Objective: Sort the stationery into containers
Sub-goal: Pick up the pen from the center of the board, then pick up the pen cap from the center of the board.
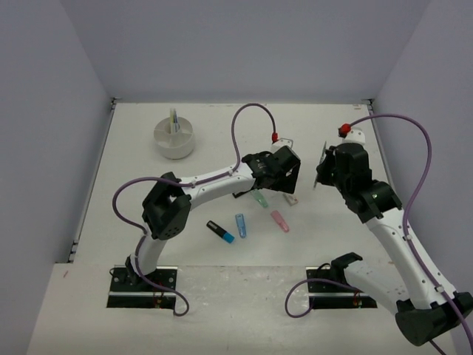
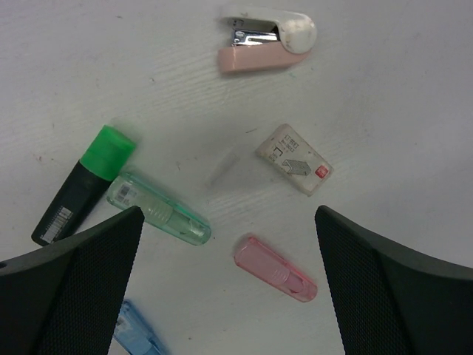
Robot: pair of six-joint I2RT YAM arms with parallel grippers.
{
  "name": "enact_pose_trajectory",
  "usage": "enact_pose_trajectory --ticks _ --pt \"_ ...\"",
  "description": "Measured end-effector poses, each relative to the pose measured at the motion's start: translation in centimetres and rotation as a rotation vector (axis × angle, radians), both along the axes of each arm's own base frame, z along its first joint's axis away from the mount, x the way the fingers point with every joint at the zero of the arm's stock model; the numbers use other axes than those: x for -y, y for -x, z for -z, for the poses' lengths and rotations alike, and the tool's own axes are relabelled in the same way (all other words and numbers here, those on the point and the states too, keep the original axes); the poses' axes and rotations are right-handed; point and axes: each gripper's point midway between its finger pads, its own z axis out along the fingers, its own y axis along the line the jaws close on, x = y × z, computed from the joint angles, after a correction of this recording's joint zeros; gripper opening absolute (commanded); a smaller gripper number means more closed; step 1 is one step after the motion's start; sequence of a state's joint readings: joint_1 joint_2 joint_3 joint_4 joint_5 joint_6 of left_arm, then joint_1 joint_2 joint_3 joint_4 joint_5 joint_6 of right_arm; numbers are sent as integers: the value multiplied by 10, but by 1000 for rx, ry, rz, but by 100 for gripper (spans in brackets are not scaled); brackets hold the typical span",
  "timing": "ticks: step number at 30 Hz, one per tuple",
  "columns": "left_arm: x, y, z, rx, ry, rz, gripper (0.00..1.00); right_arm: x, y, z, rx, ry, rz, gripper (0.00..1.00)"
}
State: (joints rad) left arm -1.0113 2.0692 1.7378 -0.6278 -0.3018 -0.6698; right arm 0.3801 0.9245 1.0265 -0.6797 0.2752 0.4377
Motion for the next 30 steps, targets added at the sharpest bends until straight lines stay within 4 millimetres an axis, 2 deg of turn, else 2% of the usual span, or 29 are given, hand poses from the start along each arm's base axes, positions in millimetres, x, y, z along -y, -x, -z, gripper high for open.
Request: enact_pose_trajectory --ticks 5,7,9,10,13,21,27,30 --pt "-2 -10 -13 22 12 -68 82 0 1 -8 36 -14 0 0" --pt "0 -10 -14 28 4 -15 74 0 1 -10 45 -18 0 0" --pt "2 -9 -12 36 -28 74 61 0 1 -12 49 -20 -1 0" --pt "3 -8 -11 41 -52 127 51 0 1 -12 49 -21 -4 0" --pt "4 -7 -4 51 -125 269 38 -1 1 -12 49 -22 -6 0" --pt "-5 -1 29 -8 -278 555 27 -6 2 -10 37 -33 -34 0" --pt "-7 -6 54 -64 -300 643 28 -10 3 -9 32 -40 -56 0" --pt "-6 -10 57 -85 -273 661 29 -11 3 -9 31 -41 -60 0"
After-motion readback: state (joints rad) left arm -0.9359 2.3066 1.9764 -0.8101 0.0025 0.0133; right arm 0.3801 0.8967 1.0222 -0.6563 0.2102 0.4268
